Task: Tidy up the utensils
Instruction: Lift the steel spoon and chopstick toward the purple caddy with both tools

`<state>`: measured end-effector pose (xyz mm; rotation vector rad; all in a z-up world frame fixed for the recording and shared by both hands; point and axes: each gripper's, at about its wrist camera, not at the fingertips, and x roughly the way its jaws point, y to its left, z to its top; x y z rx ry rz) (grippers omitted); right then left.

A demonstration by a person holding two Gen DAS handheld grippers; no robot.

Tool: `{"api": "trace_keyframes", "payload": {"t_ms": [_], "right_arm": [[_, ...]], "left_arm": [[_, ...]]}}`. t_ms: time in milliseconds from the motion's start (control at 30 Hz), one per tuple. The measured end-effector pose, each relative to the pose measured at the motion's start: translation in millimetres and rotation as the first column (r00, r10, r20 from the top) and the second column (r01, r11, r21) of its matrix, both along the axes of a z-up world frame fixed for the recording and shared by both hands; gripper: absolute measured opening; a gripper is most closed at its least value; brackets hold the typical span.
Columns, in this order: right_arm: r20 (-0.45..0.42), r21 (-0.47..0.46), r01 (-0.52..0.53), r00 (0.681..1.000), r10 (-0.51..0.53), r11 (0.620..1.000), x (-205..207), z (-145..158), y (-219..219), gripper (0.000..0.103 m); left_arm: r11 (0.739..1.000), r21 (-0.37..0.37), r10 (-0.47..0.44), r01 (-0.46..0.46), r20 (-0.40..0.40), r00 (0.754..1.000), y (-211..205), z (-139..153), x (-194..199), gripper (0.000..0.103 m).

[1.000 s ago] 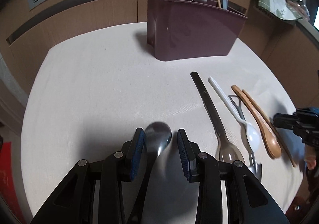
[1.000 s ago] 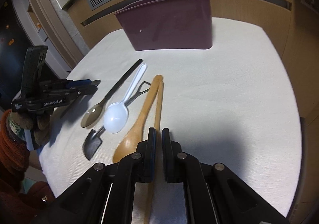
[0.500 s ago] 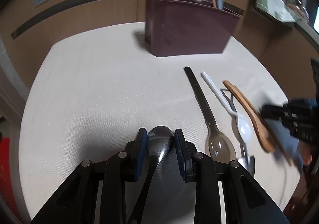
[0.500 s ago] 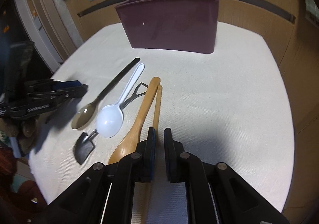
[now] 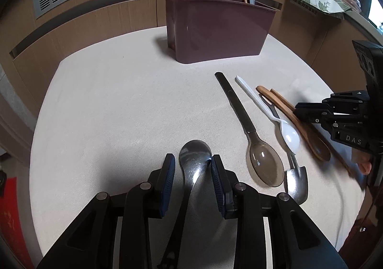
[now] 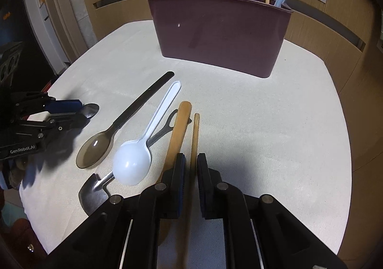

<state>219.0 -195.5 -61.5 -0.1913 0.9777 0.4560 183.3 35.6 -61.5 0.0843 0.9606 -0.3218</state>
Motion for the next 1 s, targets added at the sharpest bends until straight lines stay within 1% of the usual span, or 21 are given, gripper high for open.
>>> {"api": "trace_keyframes", "payload": {"t_ms": [33,133,267,400,533,633,767,800,867,1000], "right_arm": [[0.000,0.002,0.008,1.000,-0.008,1.000,0,1,-2,0.003],[0.006,0.034,0.054,0.998,-0.055,0.998,0,5,-13,0.003],[0.004,0.086,0.090,0.996,-0.091,0.992,-1,11,-28,0.004],[0.015,0.110,0.110,0.994,-0.113,0.988,-3,15,-34,0.004],[0.040,0.138,0.119,0.991,-0.125,0.983,-6,19,-36,0.004],[0.061,0.147,0.122,0.989,-0.133,0.981,-7,23,-37,0.004],[0.081,0.156,0.121,0.988,-0.135,0.980,-10,29,-38,0.004],[0.082,0.162,0.122,0.987,-0.136,0.979,-10,30,-39,0.004],[0.084,0.170,0.124,0.987,-0.140,0.978,-10,32,-41,0.004],[0.093,0.180,0.137,0.983,-0.155,0.974,-10,35,-45,0.004]], "left_arm": [[1.000,0.001,-0.001,0.001,0.000,1.000,0,0,0,0.033],[1.000,0.009,-0.010,0.010,0.000,1.000,-2,0,0,0.033],[0.999,0.029,-0.022,0.022,-0.010,1.000,-4,-1,2,0.033],[1.000,0.011,-0.014,0.015,-0.034,0.999,-3,-1,10,0.033],[1.000,0.025,-0.011,0.012,-0.043,0.999,-6,-1,14,0.033],[0.999,0.047,-0.010,0.011,-0.034,0.999,-10,-2,13,0.033],[0.999,0.045,-0.002,0.004,-0.032,0.999,-10,-2,13,0.032],[0.999,0.044,0.009,-0.008,-0.025,1.000,-11,-2,12,0.029],[0.999,0.047,0.024,-0.024,-0.015,1.000,-12,-1,10,0.029],[0.999,0.007,0.052,-0.052,0.029,0.998,-12,11,5,0.029]]}}
